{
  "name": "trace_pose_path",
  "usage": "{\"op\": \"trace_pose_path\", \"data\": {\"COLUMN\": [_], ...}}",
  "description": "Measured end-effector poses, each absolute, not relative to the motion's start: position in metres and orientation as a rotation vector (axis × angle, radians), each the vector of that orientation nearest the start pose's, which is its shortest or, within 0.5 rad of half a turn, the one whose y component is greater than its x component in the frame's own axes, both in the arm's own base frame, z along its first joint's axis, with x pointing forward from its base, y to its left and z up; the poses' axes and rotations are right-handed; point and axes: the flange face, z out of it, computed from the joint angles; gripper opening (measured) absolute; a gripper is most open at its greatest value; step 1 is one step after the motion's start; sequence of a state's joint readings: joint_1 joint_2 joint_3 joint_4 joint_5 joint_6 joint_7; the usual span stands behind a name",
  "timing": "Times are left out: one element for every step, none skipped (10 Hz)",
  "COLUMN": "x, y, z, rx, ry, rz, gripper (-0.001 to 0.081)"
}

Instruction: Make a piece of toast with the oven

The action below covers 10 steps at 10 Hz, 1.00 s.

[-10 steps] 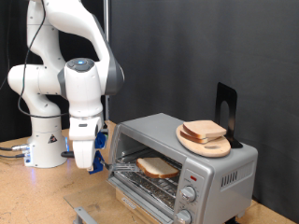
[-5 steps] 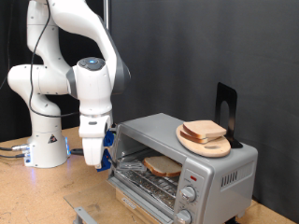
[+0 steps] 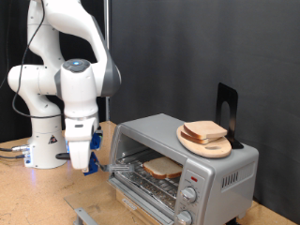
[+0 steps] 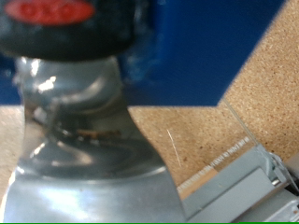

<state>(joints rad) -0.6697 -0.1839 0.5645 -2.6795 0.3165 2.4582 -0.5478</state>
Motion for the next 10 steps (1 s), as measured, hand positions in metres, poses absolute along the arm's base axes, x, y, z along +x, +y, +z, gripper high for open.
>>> {"op": "trace_pose_path", "data": {"x": [0.399, 0.399, 0.399, 0.397, 0.394, 0.389, 0.384, 0.381, 0.378, 0.376], "y": [-0.059, -0.062, -0.062, -0.064, -0.073, -0.088, -0.103, -0.115, -0.125, -0.132], "z": [0.282, 0.283, 0.283, 0.282, 0.282, 0.285, 0.293, 0.303, 0.315, 0.328], "rx": [-2.987, -2.953, -2.966, -2.97, -2.961, -2.941, -2.901, -2.851, -2.796, -2.746], "ry": [-0.229, -0.215, -0.227, -0.239, -0.236, -0.229, -0.209, -0.196, -0.188, -0.184], "rz": [-0.016, -0.053, -0.038, -0.014, 0.002, 0.015, 0.009, -0.015, -0.04, -0.066], "gripper": [0.0491, 0.0491, 0.0491, 0.0491, 0.0491, 0.0491, 0.0491, 0.0491, 0.0491, 0.0491]}}
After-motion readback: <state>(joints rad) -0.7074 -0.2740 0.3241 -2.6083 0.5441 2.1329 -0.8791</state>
